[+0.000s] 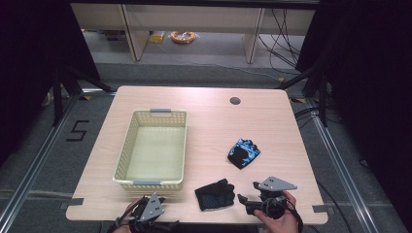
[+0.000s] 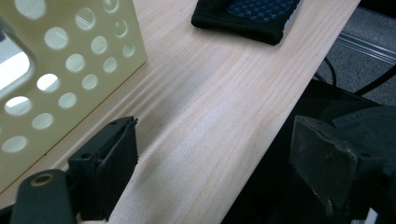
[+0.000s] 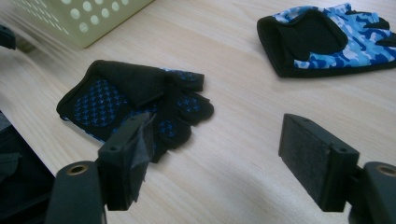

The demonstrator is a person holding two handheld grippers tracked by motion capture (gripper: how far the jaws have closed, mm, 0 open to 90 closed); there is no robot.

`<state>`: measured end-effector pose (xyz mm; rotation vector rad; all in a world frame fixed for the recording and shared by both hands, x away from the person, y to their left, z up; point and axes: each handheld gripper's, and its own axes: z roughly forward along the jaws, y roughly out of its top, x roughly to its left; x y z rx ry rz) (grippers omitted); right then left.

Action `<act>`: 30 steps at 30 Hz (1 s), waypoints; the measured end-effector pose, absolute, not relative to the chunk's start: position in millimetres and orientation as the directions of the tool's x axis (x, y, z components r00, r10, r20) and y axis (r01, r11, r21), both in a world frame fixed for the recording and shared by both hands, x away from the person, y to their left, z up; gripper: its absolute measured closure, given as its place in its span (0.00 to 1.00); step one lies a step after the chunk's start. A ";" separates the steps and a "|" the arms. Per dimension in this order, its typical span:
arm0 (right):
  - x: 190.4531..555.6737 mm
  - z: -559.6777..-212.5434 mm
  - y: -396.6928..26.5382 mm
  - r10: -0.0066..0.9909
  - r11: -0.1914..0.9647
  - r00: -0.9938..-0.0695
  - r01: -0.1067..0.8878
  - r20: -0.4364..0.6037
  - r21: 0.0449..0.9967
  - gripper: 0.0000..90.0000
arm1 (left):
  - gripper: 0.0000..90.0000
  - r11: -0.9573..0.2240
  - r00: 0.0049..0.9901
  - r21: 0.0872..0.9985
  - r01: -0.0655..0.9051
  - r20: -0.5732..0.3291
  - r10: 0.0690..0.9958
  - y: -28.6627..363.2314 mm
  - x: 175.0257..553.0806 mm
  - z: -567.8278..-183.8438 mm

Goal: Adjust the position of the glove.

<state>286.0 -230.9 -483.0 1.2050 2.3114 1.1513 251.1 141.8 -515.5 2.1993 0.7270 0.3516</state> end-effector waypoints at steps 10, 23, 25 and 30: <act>288.8 -482.6 -230.3 0.774 0.352 -0.628 0.537 0.085 0.767 0.38 | 0.16 -0.507 0.804 0.770 0.388 -0.015 0.594 136.9 253.5 -512.1; 302.9 -481.7 -222.8 0.749 0.376 -0.659 0.507 0.068 0.775 0.52 | 0.29 -0.508 0.841 0.783 0.360 -0.036 0.540 106.5 259.4 -509.8; 308.9 -483.1 -217.6 0.737 0.397 -0.674 0.489 0.047 0.777 0.54 | 0.32 -0.502 0.848 0.792 0.349 -0.038 0.529 97.0 260.2 -509.0; 321.8 -487.4 -202.2 0.699 0.476 -0.715 0.471 0.005 0.742 0.57 | 0.39 -0.526 0.869 0.796 0.299 0.001 0.496 75.8 265.6 -507.1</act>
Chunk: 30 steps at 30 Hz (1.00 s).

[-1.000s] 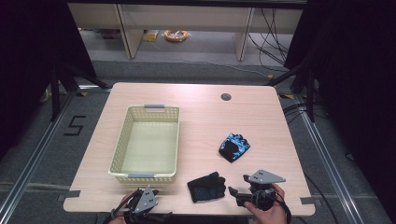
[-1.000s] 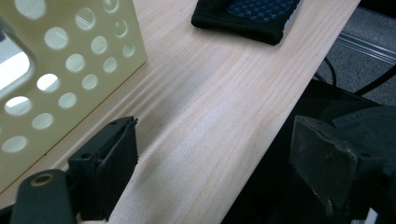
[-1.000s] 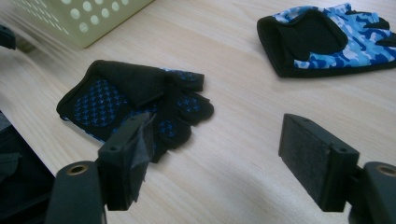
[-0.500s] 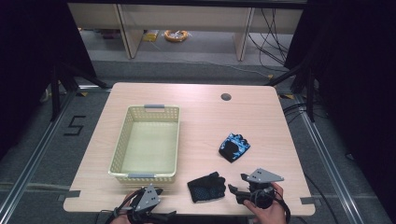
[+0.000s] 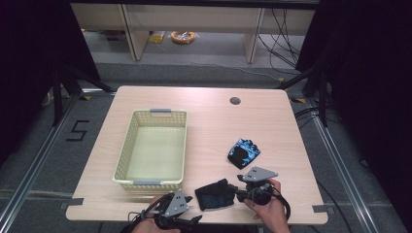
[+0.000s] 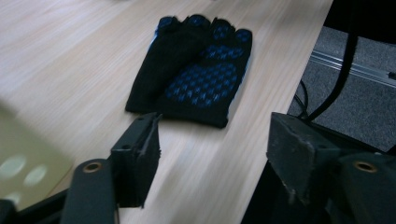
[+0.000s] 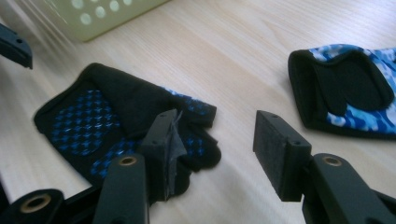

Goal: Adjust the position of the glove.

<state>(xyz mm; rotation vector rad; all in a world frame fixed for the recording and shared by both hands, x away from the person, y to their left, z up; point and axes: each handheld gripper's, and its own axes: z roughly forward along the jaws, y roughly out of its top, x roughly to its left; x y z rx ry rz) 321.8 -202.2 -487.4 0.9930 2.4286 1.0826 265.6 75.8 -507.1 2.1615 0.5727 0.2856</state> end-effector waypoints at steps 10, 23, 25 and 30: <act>358.0 -500.8 -179.1 0.654 0.492 -0.753 0.491 0.067 0.719 0.64 | 0.49 -0.565 0.878 0.777 0.278 0.033 0.478 56.7 273.7 -510.8; 354.8 -507.2 -178.6 0.661 0.484 -0.743 0.531 0.107 0.695 0.90 | 0.85 -0.618 0.884 0.744 0.255 0.080 0.461 54.8 281.5 -510.1; 352.3 -501.9 -184.2 0.660 0.474 -0.743 0.526 0.111 0.706 0.93 | 0.91 -0.625 0.888 0.743 0.239 0.094 0.451 54.2 282.8 -507.9; 334.9 -491.9 -199.7 0.676 0.448 -0.728 0.529 0.115 0.721 0.95 | 0.96 -0.624 0.886 0.745 0.235 0.100 0.453 51.5 287.6 -508.0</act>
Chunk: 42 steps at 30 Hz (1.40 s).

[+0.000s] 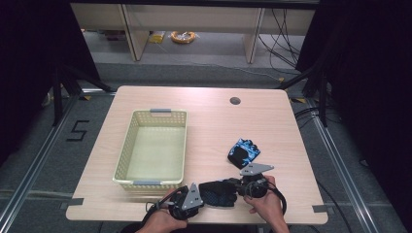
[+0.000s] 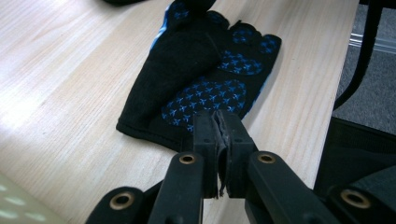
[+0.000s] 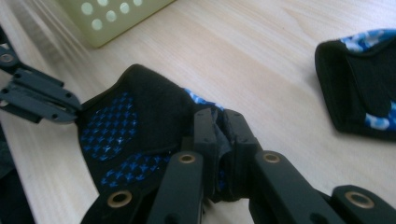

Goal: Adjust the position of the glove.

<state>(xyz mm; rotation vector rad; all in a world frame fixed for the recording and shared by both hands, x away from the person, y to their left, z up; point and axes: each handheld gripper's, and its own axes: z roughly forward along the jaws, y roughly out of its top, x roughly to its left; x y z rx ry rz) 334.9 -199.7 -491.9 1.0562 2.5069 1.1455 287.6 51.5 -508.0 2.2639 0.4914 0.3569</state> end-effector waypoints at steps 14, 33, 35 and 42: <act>332.6 -495.6 -208.1 0.727 0.432 -0.679 0.571 0.105 0.698 0.93 | 0.94 -0.607 0.886 0.759 0.236 0.090 0.456 48.0 295.7 -510.8; 338.1 -480.5 -223.7 0.751 0.431 -0.660 0.498 0.007 0.753 0.64 | 0.46 -0.529 0.868 0.791 0.308 -0.006 0.496 57.0 278.6 -499.4; 342.7 -478.5 -228.9 0.758 0.421 -0.652 0.478 -0.010 0.771 0.63 | 0.44 -0.548 0.875 0.779 0.304 -0.001 0.485 64.5 277.8 -497.0; 372.2 -481.6 -229.3 0.765 0.435 -0.642 0.461 -0.048 0.774 0.63 | 0.34 -0.504 0.836 0.775 0.382 -0.057 0.546 85.4 271.2 -499.9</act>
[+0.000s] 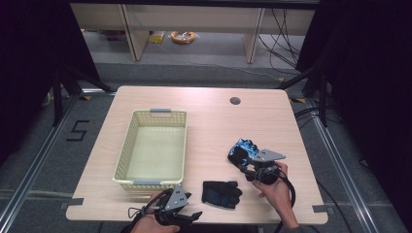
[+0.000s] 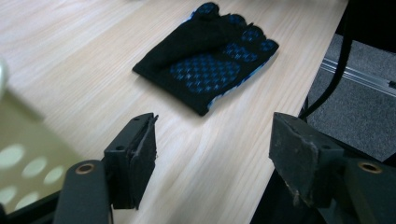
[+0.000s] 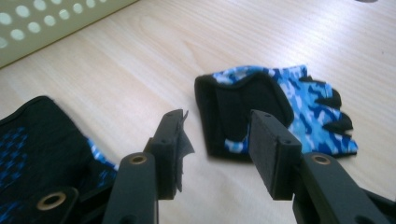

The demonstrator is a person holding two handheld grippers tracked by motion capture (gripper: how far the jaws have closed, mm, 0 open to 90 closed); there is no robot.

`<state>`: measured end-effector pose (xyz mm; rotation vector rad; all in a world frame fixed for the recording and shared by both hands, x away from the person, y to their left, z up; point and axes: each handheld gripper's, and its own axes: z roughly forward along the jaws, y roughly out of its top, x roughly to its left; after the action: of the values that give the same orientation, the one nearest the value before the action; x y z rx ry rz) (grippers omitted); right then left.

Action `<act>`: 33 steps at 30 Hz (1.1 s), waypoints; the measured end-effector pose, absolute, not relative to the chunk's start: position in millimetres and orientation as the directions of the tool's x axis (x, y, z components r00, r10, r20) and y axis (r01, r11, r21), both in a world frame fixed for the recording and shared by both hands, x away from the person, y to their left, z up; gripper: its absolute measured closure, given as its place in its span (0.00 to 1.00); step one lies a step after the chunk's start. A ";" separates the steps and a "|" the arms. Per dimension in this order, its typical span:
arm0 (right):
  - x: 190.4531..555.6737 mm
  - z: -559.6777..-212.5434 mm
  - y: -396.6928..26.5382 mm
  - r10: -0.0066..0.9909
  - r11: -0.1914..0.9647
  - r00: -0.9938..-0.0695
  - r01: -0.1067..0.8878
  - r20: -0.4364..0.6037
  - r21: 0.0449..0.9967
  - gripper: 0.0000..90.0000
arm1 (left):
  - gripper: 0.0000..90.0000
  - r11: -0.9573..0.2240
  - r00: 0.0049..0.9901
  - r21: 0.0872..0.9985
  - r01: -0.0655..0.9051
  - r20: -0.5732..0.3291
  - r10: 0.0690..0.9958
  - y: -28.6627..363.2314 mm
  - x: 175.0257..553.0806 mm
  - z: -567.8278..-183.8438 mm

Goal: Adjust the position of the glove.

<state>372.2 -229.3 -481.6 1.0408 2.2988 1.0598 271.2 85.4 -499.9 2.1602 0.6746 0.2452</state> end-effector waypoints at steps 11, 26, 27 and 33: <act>408.7 -488.0 -221.7 0.765 0.440 -0.644 0.491 -0.027 0.751 0.61 | 0.32 -0.514 0.821 0.756 0.404 -0.053 0.568 98.1 267.7 -507.5; 421.4 -498.1 -207.8 0.742 0.536 -0.666 0.519 -0.079 0.666 0.62 | 0.32 -0.522 0.820 0.751 0.404 -0.044 0.570 99.1 268.5 -508.7; 422.7 -499.1 -207.7 0.748 0.530 -0.660 0.536 -0.065 0.657 0.64 | 0.32 -0.523 0.820 0.751 0.404 -0.043 0.571 99.2 268.6 -508.6; 427.0 -503.3 -209.4 0.730 0.555 -0.679 0.520 -0.080 0.650 0.69 | 0.32 -0.518 0.819 0.754 0.405 -0.048 0.571 98.6 269.0 -509.1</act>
<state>427.0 -209.4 -503.3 1.0245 2.4526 0.8607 269.0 98.6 -509.1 2.1861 0.7133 0.2610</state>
